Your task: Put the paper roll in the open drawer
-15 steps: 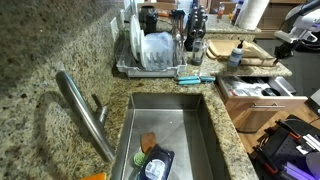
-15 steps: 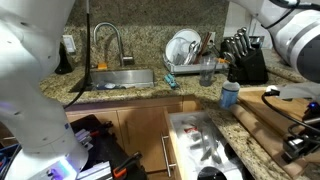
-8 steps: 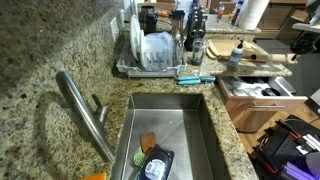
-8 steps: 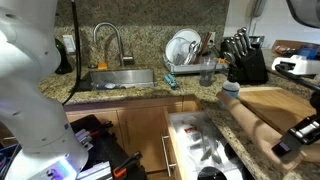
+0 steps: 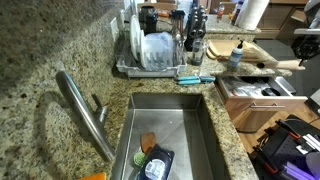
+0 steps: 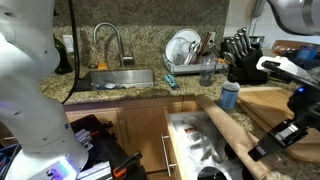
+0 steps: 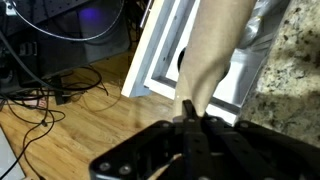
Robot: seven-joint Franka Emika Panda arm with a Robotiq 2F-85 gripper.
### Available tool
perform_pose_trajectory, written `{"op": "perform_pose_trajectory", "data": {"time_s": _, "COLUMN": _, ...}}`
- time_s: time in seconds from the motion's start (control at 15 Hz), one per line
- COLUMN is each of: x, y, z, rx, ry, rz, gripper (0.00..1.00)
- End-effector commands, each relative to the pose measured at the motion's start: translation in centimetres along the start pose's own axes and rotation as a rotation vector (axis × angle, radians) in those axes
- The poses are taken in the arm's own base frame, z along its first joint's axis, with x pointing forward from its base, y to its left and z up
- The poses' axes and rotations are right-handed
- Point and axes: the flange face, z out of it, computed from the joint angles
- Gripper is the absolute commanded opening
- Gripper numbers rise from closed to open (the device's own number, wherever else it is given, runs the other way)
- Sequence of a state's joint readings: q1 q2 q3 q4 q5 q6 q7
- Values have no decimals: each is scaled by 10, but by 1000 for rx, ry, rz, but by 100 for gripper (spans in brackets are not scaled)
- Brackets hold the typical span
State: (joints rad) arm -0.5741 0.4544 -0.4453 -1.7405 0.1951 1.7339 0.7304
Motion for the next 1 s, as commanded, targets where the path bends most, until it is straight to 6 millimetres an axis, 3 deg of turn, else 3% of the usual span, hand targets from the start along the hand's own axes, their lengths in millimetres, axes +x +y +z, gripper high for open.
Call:
{"op": "perform_pose_trajectory", "data": {"time_s": 0.0, "x": -26, "y": -19, "z": 9, "rx": 20, "ry": 52, "rz": 28, "gripper": 1}}
{"op": "perform_pose_trajectory", "data": {"time_s": 0.27, "x": -43, "y": -30, "z": 22, "rx": -4, "ry": 54, "rz": 122, "gripper": 1}}
{"op": "perform_pose_trajectory", "data": {"time_s": 0.73, "x": -38, "y": 9, "z": 60, "rx": -117, "ry": 51, "rz": 318, "gripper": 1}}
{"op": "perform_pose_trajectory", "data": {"time_s": 0.93, "x": -43, "y": 5, "z": 64, "rx": -5, "ry": 68, "rz": 327, "gripper": 1}}
